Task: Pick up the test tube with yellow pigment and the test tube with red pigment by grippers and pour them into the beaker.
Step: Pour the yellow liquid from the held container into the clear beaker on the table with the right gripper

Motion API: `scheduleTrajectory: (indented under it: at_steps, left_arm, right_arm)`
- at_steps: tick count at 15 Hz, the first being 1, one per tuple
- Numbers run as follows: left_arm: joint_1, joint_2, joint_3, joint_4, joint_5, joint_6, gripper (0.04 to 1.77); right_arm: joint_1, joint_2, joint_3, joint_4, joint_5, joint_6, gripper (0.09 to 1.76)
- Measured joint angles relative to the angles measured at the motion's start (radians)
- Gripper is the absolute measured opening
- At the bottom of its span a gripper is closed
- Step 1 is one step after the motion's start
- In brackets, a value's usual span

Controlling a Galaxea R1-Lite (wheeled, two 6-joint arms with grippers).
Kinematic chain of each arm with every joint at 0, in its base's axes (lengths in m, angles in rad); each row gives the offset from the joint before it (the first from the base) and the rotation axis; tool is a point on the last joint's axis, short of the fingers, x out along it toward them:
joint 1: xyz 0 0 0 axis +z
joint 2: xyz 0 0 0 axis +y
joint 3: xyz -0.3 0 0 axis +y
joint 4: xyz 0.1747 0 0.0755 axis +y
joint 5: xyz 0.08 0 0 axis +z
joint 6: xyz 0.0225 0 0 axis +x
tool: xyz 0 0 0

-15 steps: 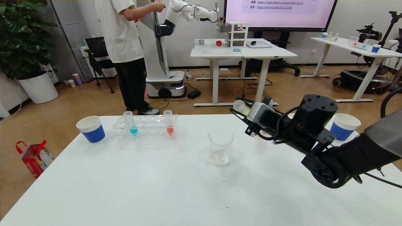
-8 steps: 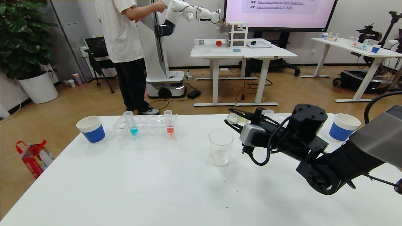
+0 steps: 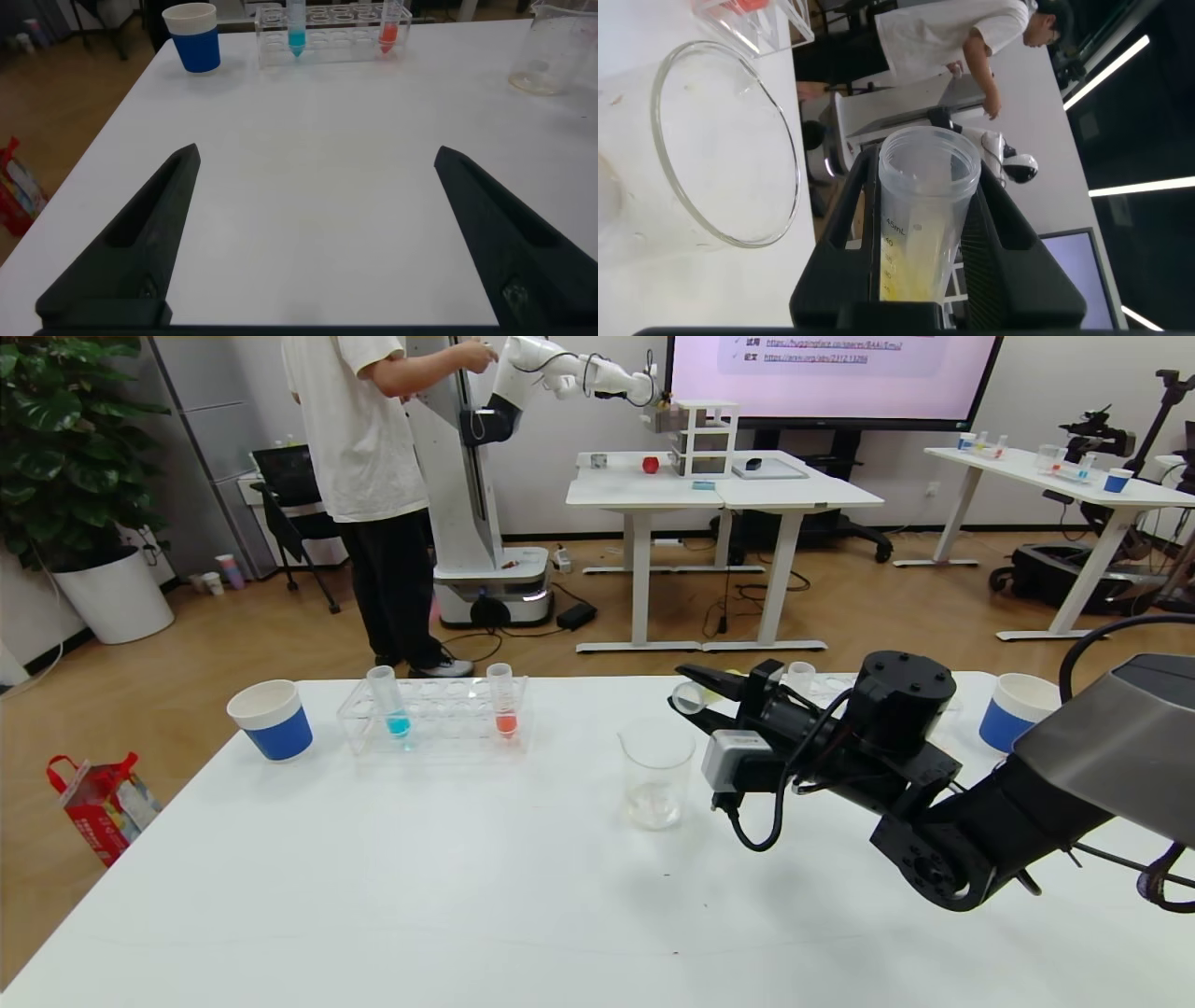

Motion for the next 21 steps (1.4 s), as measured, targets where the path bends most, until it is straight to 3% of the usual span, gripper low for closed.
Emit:
scheduleTrajectory:
  at_steps: [15,21]
  left_arm:
    - [0.000,0.000,0.000,0.000,0.000,0.000,1.75]
    - [0.000,0.000,0.000,0.000,0.000,0.000,1.75]
  right_arm:
    - [-0.003,0.024,-0.038,-0.003,-0.008,-0.282,0.50]
    - [0.016,0.056,-0.077,-0.004,0.036,-0.353,0.50]
